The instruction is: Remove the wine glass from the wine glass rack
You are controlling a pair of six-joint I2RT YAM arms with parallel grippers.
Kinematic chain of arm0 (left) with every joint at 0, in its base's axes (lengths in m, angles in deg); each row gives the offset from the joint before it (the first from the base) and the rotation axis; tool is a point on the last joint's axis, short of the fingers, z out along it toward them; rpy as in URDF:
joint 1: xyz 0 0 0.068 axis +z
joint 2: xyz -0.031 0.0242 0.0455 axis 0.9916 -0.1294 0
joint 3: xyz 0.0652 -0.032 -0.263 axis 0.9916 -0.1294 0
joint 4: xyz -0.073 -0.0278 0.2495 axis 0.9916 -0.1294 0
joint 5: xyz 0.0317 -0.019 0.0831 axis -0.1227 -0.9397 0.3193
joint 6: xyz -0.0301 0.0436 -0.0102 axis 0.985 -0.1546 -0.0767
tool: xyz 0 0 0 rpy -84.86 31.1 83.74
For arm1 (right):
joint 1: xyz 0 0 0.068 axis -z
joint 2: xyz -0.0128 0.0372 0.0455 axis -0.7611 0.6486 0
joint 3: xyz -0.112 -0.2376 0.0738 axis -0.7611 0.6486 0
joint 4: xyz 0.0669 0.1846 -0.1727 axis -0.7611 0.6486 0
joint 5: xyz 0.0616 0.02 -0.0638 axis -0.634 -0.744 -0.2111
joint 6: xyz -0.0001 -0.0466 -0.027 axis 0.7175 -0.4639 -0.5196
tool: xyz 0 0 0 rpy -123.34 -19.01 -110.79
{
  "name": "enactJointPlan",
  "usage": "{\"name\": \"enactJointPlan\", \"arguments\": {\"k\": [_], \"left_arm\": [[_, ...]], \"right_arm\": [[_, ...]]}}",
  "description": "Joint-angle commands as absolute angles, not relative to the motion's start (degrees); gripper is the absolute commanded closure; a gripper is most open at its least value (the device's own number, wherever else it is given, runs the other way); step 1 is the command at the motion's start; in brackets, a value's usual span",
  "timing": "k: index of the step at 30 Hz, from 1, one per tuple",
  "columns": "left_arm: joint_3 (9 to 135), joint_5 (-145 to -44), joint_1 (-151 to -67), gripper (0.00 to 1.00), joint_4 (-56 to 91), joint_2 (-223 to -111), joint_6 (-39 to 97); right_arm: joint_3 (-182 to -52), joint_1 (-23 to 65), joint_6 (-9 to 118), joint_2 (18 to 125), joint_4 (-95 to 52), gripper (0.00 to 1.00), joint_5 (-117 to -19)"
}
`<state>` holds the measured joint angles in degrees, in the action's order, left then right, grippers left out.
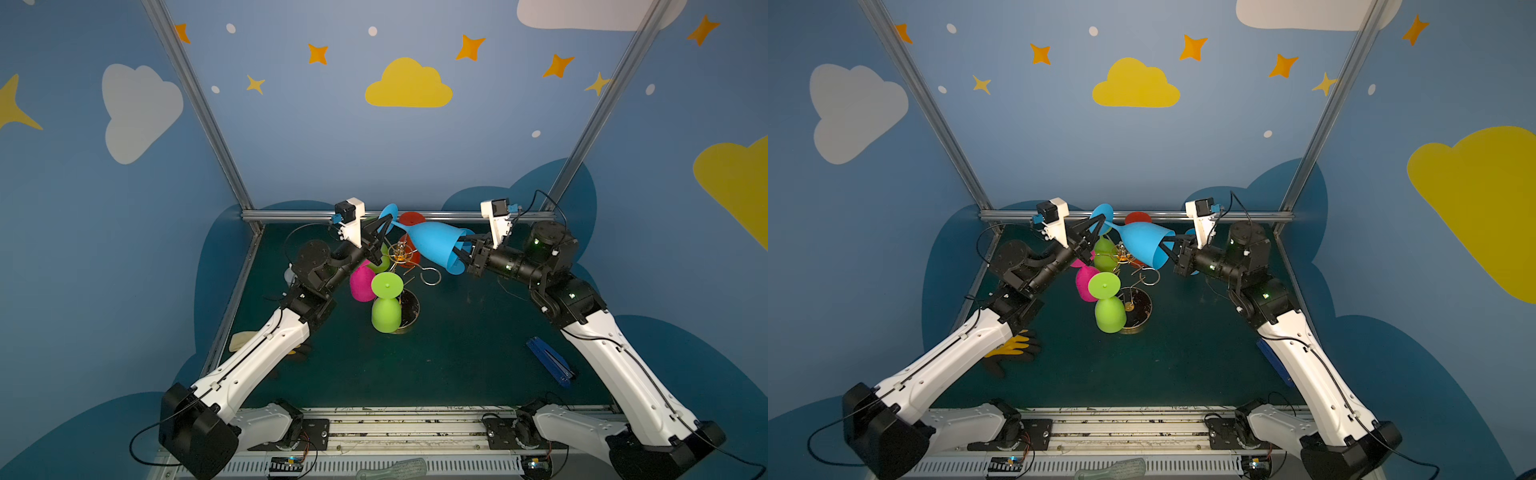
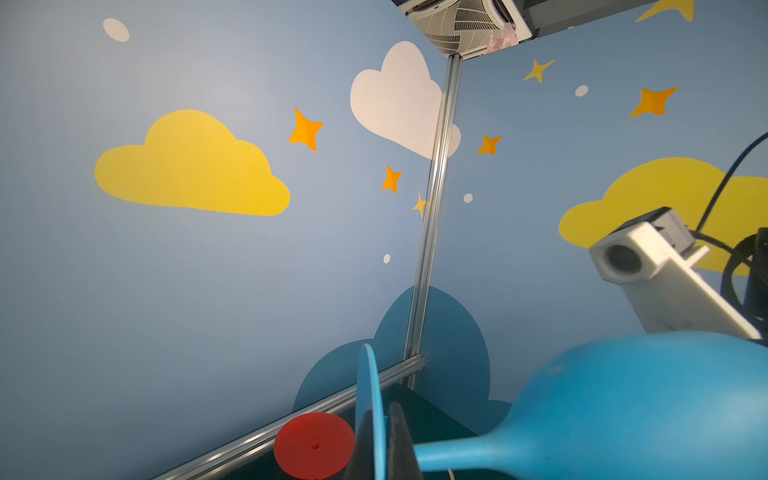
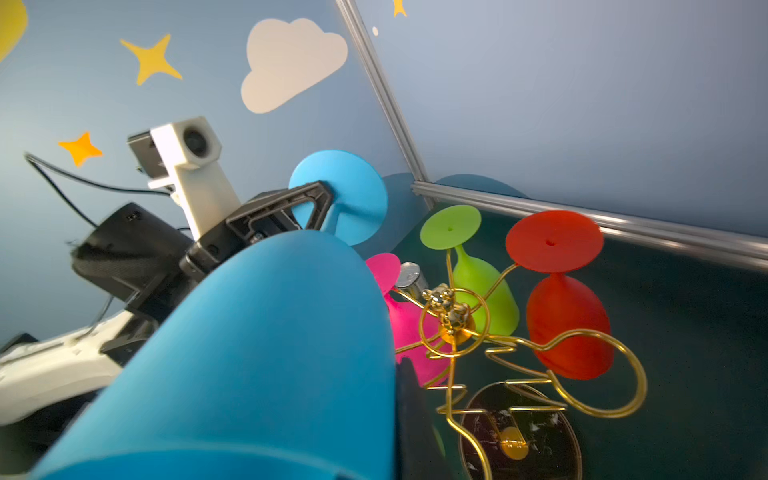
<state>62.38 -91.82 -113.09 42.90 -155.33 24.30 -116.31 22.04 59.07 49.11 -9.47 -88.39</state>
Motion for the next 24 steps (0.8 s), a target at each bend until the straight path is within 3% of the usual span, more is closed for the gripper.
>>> {"name": "enactJointPlan", "arguments": {"k": [1,3,4,5,7,16,24], "left_arm": [[62.4,-91.7,-112.4,0.92,44.5,-155.4,24.7],[62.3,-91.3,-112.3,0.78,44.6,-155.7,24.6],[62.3,-90.7,-112.2,0.53,44.7,-155.7,24.6],[62.2,-90.0,-112.2,0.41,44.7,-155.7,24.4],[61.8,-88.6,-111.9,0.31,44.7,-155.2,23.6],[56.6,-84.6,-105.4,0.15,41.8,-147.0,19.0],[47.0,-82.3,-96.0,0.08,40.3,-137.8,15.0]], "right_arm": [[-119.1,21.8,59.2,48.8,-10.1,1.0,-89.0],[-119.6,21.9,58.7,48.7,-8.7,1.0,-87.9],[-120.0,22.0,58.5,48.5,-7.7,1.0,-87.1],[-120.3,22.2,58.0,48.2,-6.6,1.0,-86.2],[-121.0,23.4,57.1,47.1,-4.3,1.0,-83.9],[-123.1,32.9,48.5,39.7,12.0,1.0,-74.3],[-129.2,35.9,39.7,41.7,36.0,1.0,-63.5]]}}
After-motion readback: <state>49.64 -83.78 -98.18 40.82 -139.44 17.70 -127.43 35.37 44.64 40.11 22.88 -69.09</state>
